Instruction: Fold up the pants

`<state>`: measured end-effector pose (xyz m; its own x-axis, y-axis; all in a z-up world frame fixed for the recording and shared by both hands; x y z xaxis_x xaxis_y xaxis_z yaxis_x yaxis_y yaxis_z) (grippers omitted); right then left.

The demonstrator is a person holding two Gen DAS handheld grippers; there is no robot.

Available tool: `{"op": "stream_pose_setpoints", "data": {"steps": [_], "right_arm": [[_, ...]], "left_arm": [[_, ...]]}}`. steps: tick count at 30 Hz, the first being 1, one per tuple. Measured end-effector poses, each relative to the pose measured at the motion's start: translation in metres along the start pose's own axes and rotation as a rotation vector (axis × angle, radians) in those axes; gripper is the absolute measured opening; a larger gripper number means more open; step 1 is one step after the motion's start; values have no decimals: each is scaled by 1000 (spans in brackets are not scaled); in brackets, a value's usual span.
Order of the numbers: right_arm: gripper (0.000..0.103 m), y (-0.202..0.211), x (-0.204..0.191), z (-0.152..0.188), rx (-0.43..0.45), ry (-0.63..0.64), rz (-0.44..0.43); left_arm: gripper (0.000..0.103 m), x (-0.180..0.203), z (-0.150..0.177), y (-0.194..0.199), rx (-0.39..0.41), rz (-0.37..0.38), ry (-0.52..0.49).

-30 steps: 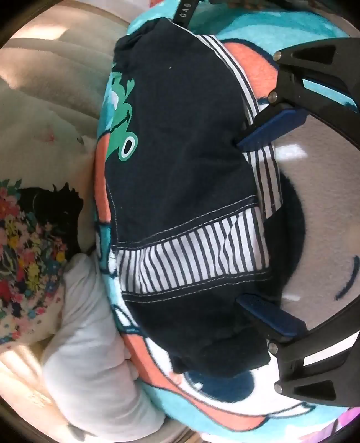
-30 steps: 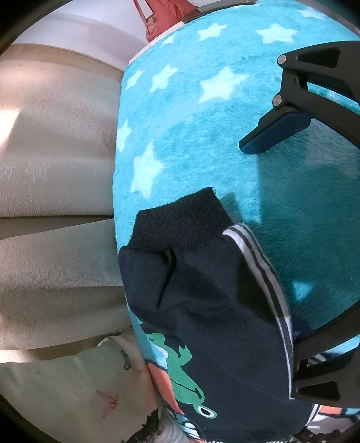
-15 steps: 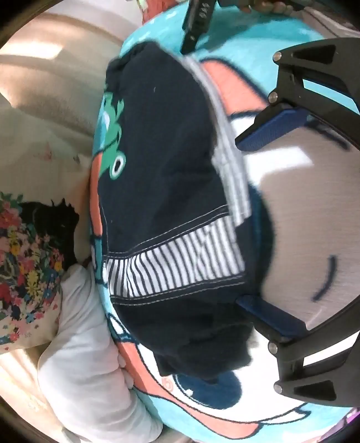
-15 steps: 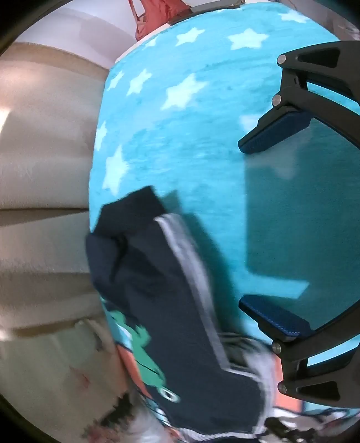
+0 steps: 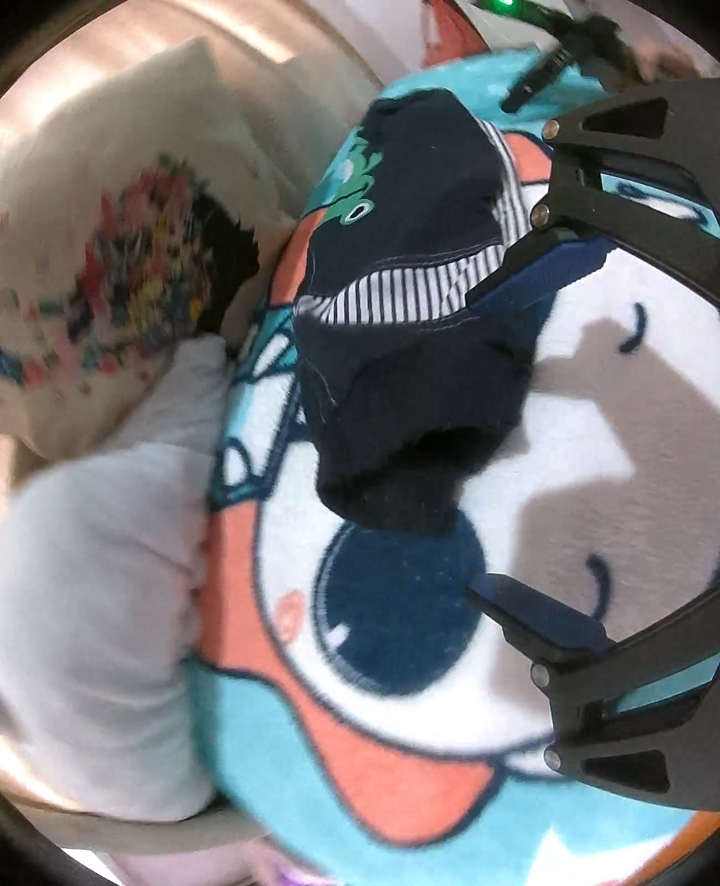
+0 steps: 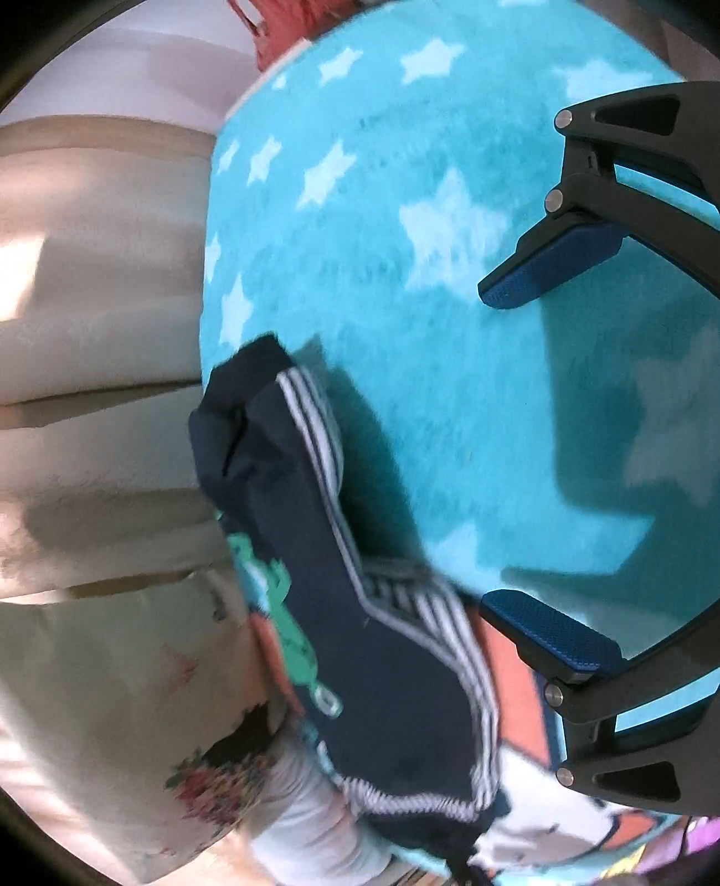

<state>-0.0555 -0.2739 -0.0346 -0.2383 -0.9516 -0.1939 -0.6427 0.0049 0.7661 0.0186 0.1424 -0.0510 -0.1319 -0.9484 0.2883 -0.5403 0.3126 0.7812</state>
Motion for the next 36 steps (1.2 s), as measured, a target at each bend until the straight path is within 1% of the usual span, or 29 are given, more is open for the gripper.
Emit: {"op": "stream_pose_setpoints", "data": {"steps": [1,4,5,6,9,11,12,13,14,17,20,24,25,27,28,29,30,31,32,35,36], "right_arm": [[102,0,1,2,2,-8,-5],[102,4,4,2,10,-24,-31],[102,5,5,3,15,-26,-37],[102,6,5,3,18,-29,-39],[102,5,3,2,21,-41,-43],[102,6,6,2,23,-49,-57],[102,7,6,1,25,-56,-69],[102,8,7,0,27,-63,-83],[102,11,9,-2,29,-78,-104],[102,11,17,-16,9,-133,-149],[102,7,18,-39,8,-196,-249],[102,-16,7,-66,-7,-254,-339],[102,-28,0,-71,-27,-266,-362],[99,-46,-11,-72,-76,-281,-390],[98,-53,-17,-73,-84,-282,-386],[97,-52,-22,-76,-60,-265,-364],[94,-54,-32,-74,-80,-253,-390],[83,-54,-45,-72,-105,-255,-444],[79,-53,-51,-68,-115,-250,-461],[80,-41,-72,-63,-99,-219,-541],[80,-37,-74,-62,-95,-219,-556]], "left_arm": [[93,6,-7,-11,-18,33,13],[93,18,-13,-29,-30,64,31],[93,23,-17,-34,-28,63,25],[93,30,-23,-41,-24,37,32],[92,42,-31,-53,-18,-7,-8],[60,44,-33,-56,-18,-91,-69],[41,46,-32,-55,-23,-92,-100],[31,49,-30,-53,-26,-72,-106],[28,49,-29,-49,-27,-55,-106],[25,47,-28,-36,-34,-9,-111],[25,39,-28,-24,-43,27,-89],[25,26,-28,-18,-68,68,-47],[25,31,-29,-22,-70,68,-46],[25,27,-31,-19,-63,63,-22],[24,27,-30,-13,-51,52,2],[24,26,-30,-11,-44,46,11],[24,23,-30,-8,-39,44,19],[24,19,-32,-5,-36,49,17],[24,13,-32,0,-29,43,23],[24,-5,-33,12,-11,15,53],[24,-12,-33,15,-7,3,65]]}}
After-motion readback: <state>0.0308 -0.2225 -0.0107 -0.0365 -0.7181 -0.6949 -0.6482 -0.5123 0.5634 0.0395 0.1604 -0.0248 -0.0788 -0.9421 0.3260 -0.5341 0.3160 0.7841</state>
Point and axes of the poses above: each gripper's, at about its wrist camera, not at the fingertips, and y roughly against the way its jaws point, x to its right, z to its underside, the point moved 10 cm from there along -y, roughly the way its jaws point, and after that the axes turned 4 degrees about -y, right-handed, at the moved point
